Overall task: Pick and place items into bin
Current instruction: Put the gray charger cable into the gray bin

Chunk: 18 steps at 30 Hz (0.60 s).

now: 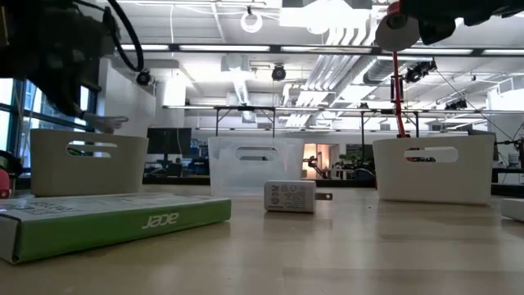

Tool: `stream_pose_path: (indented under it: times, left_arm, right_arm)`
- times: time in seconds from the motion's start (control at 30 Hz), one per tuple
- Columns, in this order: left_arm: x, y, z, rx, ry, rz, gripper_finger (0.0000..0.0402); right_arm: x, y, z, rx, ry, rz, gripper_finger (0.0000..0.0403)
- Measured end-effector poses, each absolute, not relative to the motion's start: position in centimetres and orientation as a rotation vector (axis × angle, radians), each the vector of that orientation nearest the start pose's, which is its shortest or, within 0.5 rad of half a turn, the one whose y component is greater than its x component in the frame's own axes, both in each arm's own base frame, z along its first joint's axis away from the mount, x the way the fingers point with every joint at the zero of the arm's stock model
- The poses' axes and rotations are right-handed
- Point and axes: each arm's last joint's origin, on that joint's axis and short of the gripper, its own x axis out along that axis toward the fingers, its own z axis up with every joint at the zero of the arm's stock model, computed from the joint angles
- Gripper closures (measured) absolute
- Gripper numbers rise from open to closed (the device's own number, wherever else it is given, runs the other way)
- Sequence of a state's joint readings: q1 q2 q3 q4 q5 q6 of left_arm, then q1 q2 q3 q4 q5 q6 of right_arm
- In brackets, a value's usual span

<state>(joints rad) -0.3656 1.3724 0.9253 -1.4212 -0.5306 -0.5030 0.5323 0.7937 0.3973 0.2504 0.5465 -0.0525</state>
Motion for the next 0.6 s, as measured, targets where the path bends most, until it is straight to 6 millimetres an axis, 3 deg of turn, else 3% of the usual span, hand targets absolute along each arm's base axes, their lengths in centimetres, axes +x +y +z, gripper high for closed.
stream_pose_path:
  times: [0.3,0.6]
  left_arm:
    - [17.8,-5.0,21.9,0.493,1.506,0.553,0.0386]
    - [18.5,-3.2,21.9,0.488,1.556,0.549,0.03]
  right_arm:
    - [15.9,7.6,24.1,-0.12,0.111,-0.011,0.0386]
    - [15.9,7.8,24.0,-0.085,0.112,0.057,0.0384]
